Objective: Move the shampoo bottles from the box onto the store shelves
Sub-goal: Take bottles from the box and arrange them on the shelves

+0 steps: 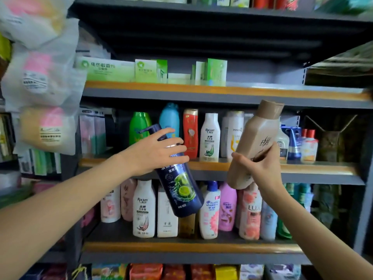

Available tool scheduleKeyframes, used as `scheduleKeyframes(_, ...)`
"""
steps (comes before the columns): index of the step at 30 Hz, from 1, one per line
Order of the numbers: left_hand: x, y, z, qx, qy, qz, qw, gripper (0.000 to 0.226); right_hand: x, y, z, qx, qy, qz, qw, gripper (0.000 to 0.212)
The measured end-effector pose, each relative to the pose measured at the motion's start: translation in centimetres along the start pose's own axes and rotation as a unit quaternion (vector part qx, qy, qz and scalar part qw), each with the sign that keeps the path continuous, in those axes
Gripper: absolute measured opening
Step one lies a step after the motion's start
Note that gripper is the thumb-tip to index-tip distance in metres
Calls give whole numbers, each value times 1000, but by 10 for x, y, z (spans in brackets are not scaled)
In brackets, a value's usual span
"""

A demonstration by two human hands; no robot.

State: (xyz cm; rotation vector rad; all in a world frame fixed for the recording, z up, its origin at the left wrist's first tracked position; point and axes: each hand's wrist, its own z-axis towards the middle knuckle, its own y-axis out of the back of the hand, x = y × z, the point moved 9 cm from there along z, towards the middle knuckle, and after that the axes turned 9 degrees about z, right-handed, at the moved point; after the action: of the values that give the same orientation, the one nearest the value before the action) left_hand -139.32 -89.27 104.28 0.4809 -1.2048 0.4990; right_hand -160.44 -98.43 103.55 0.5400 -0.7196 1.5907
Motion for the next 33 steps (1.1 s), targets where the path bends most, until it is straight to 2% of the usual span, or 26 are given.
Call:
scheduleKeyframes(8,13,-7,-3,-16,4,6,1000,57,-7,-23,27,-31,11,-12,999,84)
scheduleKeyframes(11,20,-17,-12,38,7,-4,999,78,-2,-48,37,-16,22,-2,1000,84)
scheduleKeyframes(14,24,-23,-22,67,12,-7,998,80,-4,-81,38,20,21,6,1000,87)
scheduleKeyframes(18,23,-16,-38,46,21,-13,999,49,-17,-114,28,52,-1,38,998,77)
scheduleKeyframes(21,23,-12,-45,41,19,3,999,56,-23,-126,20,57,-26,69,996,69)
scheduleKeyframes(25,15,-13,-45,21,2,6,1000,51,-26,-128,15,55,-24,47,997,64)
scheduleKeyframes(29,11,-16,-35,23,-9,9,1000,60,-26,-121,14,65,-3,11,998,67)
scheduleKeyframes(33,9,-11,-20,-3,-3,-6,1000,50,-28,-102,16,56,6,-4,998,72)
